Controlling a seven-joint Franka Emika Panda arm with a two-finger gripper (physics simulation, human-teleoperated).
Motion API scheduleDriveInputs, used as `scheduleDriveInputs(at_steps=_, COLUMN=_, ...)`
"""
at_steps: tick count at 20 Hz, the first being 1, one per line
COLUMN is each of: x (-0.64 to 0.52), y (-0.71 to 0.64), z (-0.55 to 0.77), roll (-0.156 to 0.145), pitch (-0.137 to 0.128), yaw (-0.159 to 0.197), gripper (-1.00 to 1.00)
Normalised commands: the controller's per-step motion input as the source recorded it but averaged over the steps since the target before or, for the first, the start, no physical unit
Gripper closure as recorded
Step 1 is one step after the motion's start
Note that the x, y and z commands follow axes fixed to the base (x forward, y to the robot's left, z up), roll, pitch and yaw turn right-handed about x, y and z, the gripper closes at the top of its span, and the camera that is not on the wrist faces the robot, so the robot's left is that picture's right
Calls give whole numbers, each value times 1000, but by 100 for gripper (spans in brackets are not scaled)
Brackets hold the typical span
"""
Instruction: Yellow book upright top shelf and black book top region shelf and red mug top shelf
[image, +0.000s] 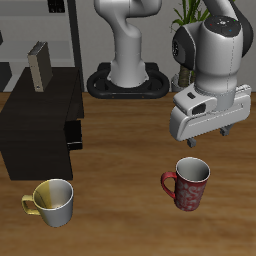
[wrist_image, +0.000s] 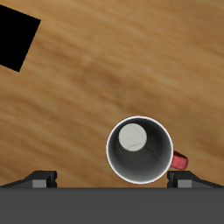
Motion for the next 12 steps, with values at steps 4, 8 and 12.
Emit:
scheduleDriveInputs(at_steps=4, x=70, y=231, z=-171, roll=-13, pitch=27, yaw=47, gripper=-100)
scheduleDriveInputs(at_steps=8, x=86, y=236, z=-430, roll=-6, pitch=69, yaw=33, gripper=-100)
scheduleDriveInputs(at_steps=12, x=-49, y=155, z=-408, roll=37, pitch=68, yaw=-2, gripper=-100)
